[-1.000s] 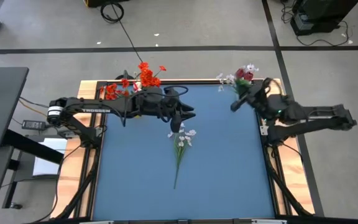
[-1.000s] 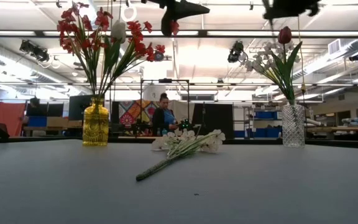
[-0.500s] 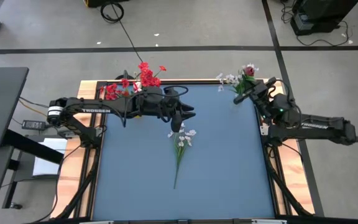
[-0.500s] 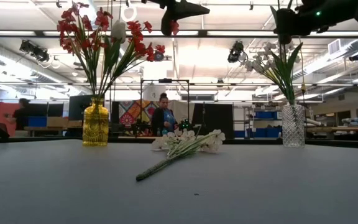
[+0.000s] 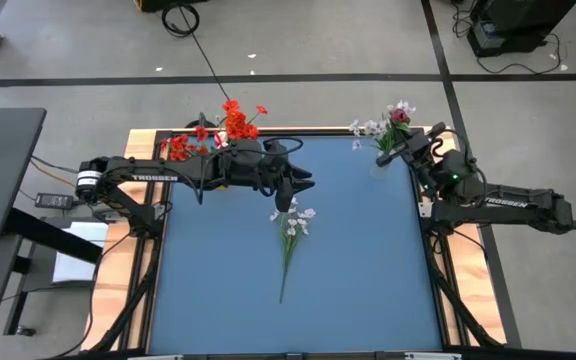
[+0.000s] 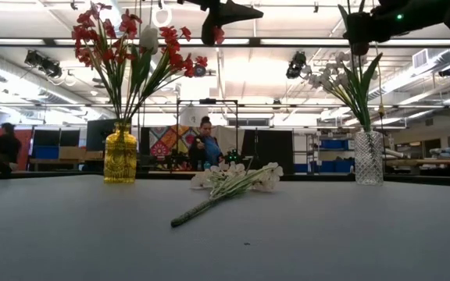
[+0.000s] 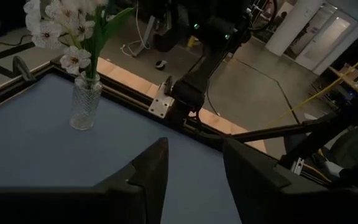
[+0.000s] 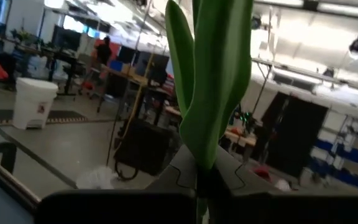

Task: Sort flowers into vase by color
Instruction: Put the red flowers into the transparent flower vase

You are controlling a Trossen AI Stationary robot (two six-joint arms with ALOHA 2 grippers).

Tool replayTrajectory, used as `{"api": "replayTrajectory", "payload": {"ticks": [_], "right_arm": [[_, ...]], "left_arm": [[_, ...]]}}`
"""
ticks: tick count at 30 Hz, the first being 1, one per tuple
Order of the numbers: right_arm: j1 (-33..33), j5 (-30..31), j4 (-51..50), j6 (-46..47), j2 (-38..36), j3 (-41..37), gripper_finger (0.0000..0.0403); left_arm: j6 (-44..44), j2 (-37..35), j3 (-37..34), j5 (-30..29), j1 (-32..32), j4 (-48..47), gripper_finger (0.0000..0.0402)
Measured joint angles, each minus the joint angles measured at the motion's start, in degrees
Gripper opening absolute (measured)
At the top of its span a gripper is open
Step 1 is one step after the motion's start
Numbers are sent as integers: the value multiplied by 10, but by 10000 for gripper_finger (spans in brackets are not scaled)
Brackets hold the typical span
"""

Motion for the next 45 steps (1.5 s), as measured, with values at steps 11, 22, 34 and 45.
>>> {"api": "replayTrajectory", "payload": {"ticks": [11,22,34,45], "right_arm": [[0,-31,-15,-11,19,0,15],[14,57,-42,84,51,-1,15],[34,189,-226,310,53,-1,15],[22,185,-366,472,69,-1,40]], "left_arm": [[-5,0,0,0,0,-8,160],[-12,0,0,0,-2,-9,160],[-15,0,0,0,2,-9,160],[-12,0,0,-15,0,-9,160]]}}
